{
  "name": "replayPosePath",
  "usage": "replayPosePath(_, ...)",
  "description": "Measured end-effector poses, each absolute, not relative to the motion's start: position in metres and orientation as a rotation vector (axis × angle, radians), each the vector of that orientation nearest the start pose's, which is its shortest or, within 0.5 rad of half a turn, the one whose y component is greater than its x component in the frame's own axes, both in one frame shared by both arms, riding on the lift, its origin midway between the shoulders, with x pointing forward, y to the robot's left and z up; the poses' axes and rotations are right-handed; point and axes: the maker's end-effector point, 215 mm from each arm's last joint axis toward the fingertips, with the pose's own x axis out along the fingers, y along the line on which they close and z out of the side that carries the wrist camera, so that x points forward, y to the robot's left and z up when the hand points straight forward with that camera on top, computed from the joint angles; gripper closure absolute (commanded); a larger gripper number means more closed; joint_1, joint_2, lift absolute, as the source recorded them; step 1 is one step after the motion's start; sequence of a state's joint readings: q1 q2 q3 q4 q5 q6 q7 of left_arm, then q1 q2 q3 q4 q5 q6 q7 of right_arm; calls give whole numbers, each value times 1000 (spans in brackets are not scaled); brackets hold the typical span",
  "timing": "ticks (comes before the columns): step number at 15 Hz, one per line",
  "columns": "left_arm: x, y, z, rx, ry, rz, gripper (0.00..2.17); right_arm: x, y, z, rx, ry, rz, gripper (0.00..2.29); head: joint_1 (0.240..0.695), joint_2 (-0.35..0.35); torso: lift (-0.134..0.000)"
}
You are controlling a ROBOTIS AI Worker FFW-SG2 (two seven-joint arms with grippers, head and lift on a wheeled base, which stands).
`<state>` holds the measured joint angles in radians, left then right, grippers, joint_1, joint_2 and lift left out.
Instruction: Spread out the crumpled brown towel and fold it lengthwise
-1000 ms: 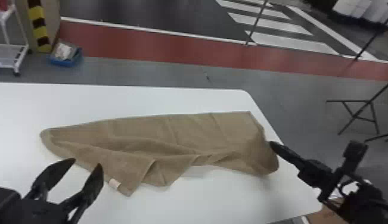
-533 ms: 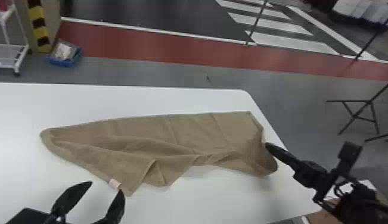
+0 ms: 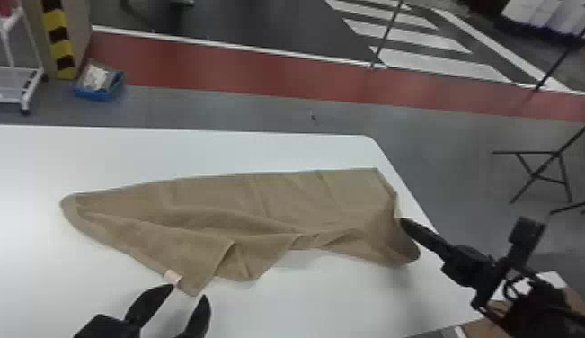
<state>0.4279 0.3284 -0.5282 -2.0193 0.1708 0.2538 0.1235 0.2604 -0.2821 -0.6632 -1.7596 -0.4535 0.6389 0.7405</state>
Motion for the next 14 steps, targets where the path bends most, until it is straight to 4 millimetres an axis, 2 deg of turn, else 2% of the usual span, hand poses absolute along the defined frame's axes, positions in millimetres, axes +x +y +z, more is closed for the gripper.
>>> replayPosePath(1,360,12,-447,5,367,-495,552,432,-469,-392,358,359,200,1710,695,-350,-128)
replayPosePath(2,360,8,-451,9,373,-497,691,431,-469,-394,359,360,199,1710,695,-350,-128)
replayPosePath(14,373,-6,-468,61,375,-477,707,428,-473,-400,375,365,199,1710,695,-350,-128)
